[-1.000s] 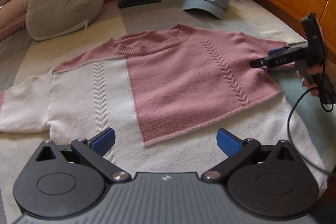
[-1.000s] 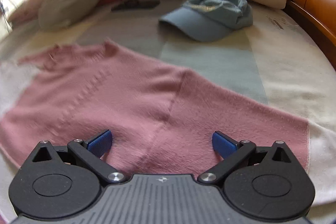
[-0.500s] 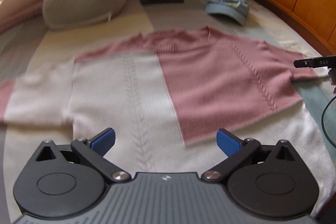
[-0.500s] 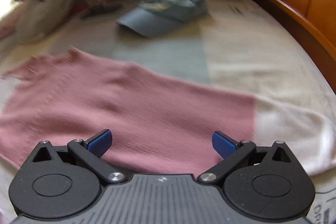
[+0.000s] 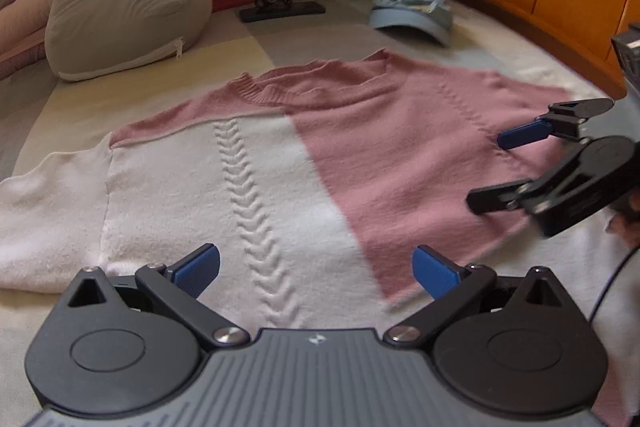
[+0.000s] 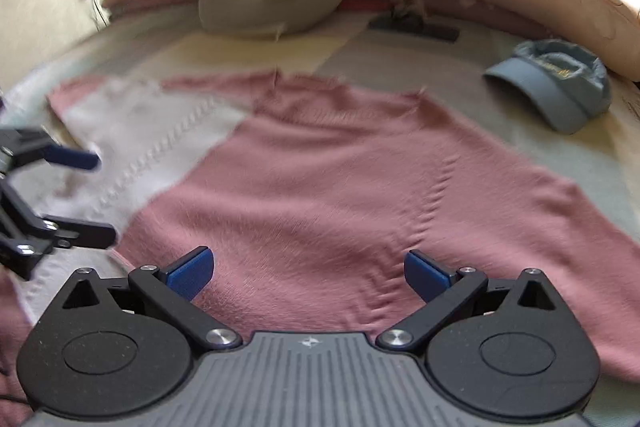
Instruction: Fold clothes
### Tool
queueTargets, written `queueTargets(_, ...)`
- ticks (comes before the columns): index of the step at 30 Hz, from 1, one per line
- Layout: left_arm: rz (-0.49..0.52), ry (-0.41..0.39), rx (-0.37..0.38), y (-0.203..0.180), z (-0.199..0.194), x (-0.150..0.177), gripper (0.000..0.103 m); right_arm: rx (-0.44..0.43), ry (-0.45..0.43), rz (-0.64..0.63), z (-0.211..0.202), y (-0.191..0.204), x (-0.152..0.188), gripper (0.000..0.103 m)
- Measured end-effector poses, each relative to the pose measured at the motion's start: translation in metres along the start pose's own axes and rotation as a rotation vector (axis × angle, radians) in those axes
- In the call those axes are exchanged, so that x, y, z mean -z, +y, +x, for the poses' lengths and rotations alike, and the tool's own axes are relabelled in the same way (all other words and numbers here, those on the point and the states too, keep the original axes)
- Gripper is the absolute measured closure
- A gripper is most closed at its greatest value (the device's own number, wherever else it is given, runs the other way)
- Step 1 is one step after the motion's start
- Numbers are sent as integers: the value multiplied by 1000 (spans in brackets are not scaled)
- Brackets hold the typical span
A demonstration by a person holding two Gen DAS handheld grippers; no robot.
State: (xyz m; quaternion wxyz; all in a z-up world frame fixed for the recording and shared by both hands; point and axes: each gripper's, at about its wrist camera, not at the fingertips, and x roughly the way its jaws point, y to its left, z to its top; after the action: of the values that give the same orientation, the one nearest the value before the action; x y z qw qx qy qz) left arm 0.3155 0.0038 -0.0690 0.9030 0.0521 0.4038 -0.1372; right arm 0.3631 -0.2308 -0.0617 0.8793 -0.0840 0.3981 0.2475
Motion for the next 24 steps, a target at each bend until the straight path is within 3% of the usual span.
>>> queueTargets(2,-9,13,-35,4,17,-3,1,74,5,-7,20,9,-1,0)
queueTargets(5,-65,12,-21,14,37,-11,0,117,-70,46,37,4,-12,0)
queueTargets(8,-89,40,-55,17,41,-27,1,180,-62,99,47,-5,-25,0)
queueTargets(11,-110,-7,11,20,20,-35,1,188,8,150,35,-9,-34,0)
queueTargets(15,-61,-3,140,4,10,-34,1,179,34,154,-8,-4,-15,0)
queueTargets(17,0,0,158,-10,17,-31,1,187,67,164,-18,0,5,0)
queueTargets(19,34,24,113,-14,37,-33,1,231,100,176,-16,1,21,0)
queueTargets(22,-33,69,98,-8,55,-47,2,235,80,248,-21,-3,38,0)
queueTargets(24,-66,44,184,-3,52,-64,2,239,85,254,-24,-3,39,0)
